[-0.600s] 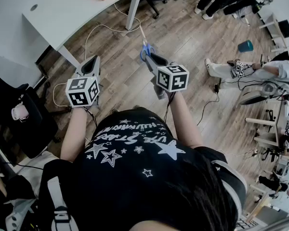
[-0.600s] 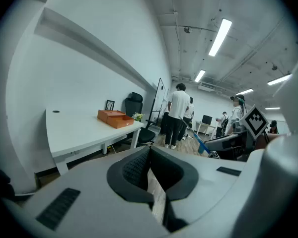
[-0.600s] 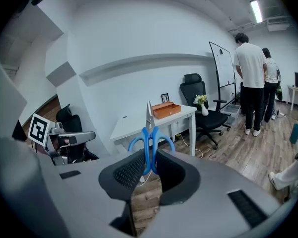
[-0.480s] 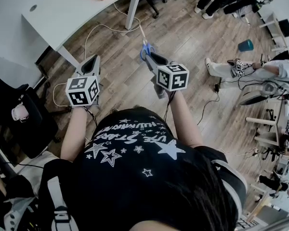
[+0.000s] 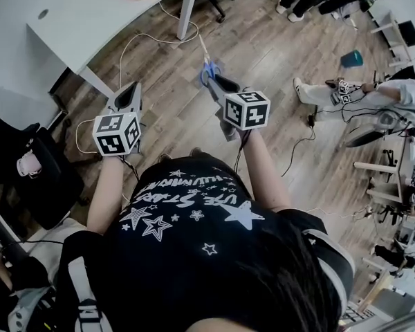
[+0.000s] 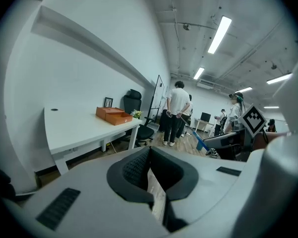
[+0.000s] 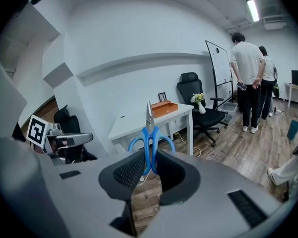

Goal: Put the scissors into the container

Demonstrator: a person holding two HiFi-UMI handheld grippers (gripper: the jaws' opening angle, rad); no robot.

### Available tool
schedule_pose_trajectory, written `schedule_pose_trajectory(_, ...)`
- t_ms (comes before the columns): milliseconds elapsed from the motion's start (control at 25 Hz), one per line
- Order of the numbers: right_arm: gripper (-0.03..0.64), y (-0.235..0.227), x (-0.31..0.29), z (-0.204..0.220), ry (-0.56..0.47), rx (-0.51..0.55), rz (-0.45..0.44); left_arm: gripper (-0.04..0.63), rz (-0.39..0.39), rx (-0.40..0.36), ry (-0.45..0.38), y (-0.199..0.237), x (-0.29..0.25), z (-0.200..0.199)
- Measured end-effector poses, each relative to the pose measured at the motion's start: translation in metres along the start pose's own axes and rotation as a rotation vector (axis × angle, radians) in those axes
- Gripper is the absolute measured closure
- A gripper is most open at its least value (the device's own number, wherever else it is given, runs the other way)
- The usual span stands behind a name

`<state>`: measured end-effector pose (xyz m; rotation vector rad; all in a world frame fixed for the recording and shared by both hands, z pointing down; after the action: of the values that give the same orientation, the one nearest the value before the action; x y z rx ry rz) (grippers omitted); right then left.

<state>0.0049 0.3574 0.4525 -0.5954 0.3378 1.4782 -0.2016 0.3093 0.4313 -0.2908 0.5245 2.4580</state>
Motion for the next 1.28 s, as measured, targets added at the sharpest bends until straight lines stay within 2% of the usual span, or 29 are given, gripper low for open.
schedule_pose_trajectory(160, 0.522, 0.009, 0.001, 0.020, 0.016, 0.005, 0.021, 0.577, 0.015, -0.010, 0.026, 0.007, 0.008, 0.018)
schedule_pose_trajectory(400, 0.522, 0.005, -0.006, 0.024, 0.029, -0.006, 0.030, 0.577, 0.042, -0.030, 0.033, 0.014, -0.007, 0.010)
schedule_pose_trajectory(640, 0.522, -0.012, -0.039, 0.015, 0.040, -0.018, 0.004, 0.577, 0.023, -0.032, 0.040, 0.025, -0.038, 0.003)
schedule_pose_trajectory(920, 0.522, -0.050, -0.119, -0.040, 0.051, -0.020, -0.062, 0.577, -0.062, -0.010, 0.057, 0.065, -0.095, -0.024)
schedule_pose_trajectory(1280, 0.522, -0.114, -0.214, -0.127, 0.050, 0.012, -0.154, 0.577, -0.179, 0.010, 0.023, 0.107, -0.189, -0.083)
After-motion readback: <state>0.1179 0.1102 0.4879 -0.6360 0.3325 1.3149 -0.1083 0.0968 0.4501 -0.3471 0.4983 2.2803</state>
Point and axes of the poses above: the fingertips, and each gripper's own axes: x backward along the fingers, y to its left, z out of its underside, the point moved 1 cm from there along x, backward along the fingers, and after that the axes turned 11 degrees about z, right-handed, at the moved point
